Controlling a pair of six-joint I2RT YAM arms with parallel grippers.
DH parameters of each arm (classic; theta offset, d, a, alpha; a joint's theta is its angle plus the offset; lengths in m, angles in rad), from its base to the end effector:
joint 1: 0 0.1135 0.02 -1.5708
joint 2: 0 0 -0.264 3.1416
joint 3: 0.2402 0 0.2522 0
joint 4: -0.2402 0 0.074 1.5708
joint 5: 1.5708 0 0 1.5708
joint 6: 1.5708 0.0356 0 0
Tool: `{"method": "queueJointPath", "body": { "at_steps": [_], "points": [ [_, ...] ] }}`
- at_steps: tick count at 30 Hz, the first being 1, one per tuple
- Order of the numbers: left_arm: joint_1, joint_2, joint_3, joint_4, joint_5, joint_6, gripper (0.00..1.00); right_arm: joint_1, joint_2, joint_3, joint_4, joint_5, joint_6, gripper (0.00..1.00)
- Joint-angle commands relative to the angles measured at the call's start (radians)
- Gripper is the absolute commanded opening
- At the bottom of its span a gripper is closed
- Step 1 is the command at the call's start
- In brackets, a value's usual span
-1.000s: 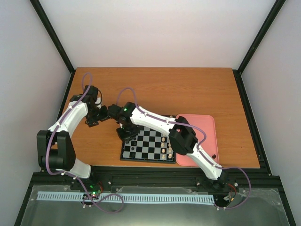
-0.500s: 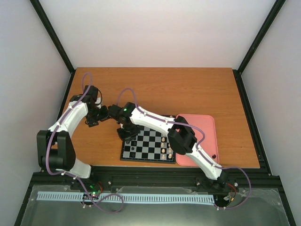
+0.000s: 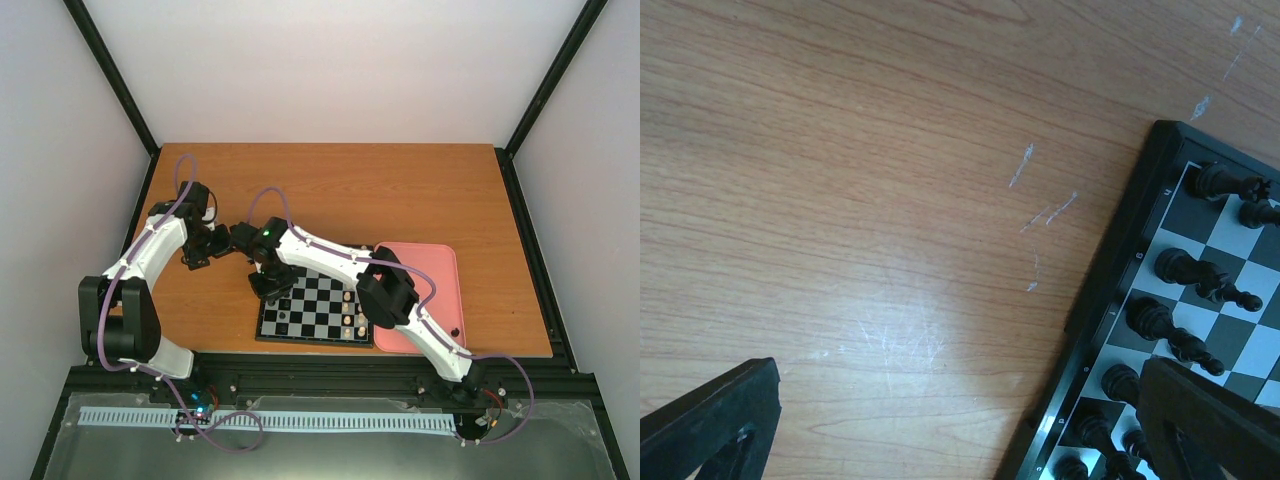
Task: Set up the chess pieces on the board
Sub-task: Place the chess piece on the chessboard, then pick up the chess piece from the storage box.
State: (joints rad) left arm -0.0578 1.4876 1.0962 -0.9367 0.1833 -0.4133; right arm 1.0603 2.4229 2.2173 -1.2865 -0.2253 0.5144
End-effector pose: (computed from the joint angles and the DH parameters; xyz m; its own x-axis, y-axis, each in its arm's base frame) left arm 0.2727 -0.0223 0.2328 -0.9279 -0.3419 -0.1490 -0.2971 0.9192 -0.2586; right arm 0.2273 0.4221 0.1877 -0.8467 -0.5304 0.0411 -0.5082 0.8292 0.2326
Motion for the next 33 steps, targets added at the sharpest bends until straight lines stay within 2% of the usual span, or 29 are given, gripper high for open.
{"method": "queueJointPath", "body": {
  "at_steps": [1,5,11,17,20,22,28,33],
  "points": [
    [-0.005,0.002,0.008,0.013,0.004,0.000,1.00,0.003,-0.012,0.005,-0.008,-0.013,-0.018,0.16],
    [-0.006,0.004,0.008,0.014,0.005,0.000,1.00,0.007,-0.030,0.002,-0.013,-0.014,-0.020,0.17],
    [-0.005,0.005,0.014,0.012,0.006,0.000,1.00,0.009,-0.075,0.002,-0.012,-0.013,-0.020,0.25],
    [-0.006,0.001,0.013,0.011,0.007,0.001,1.00,0.013,-0.124,0.001,-0.041,-0.027,-0.021,0.27],
    [-0.006,-0.001,0.013,0.010,0.007,0.000,1.00,0.012,-0.195,-0.024,-0.060,0.019,-0.003,0.33],
    [-0.006,-0.002,0.013,0.007,0.007,0.000,1.00,0.005,-0.269,-0.102,-0.058,0.058,0.019,0.45],
    [-0.005,0.000,0.020,0.007,0.012,0.001,1.00,-0.113,-0.561,-0.439,-0.039,0.143,0.124,0.55],
    [-0.005,0.004,0.027,0.004,0.023,0.000,1.00,-0.349,-0.841,-0.781,0.010,0.189,0.195,0.57]
  ]
}}
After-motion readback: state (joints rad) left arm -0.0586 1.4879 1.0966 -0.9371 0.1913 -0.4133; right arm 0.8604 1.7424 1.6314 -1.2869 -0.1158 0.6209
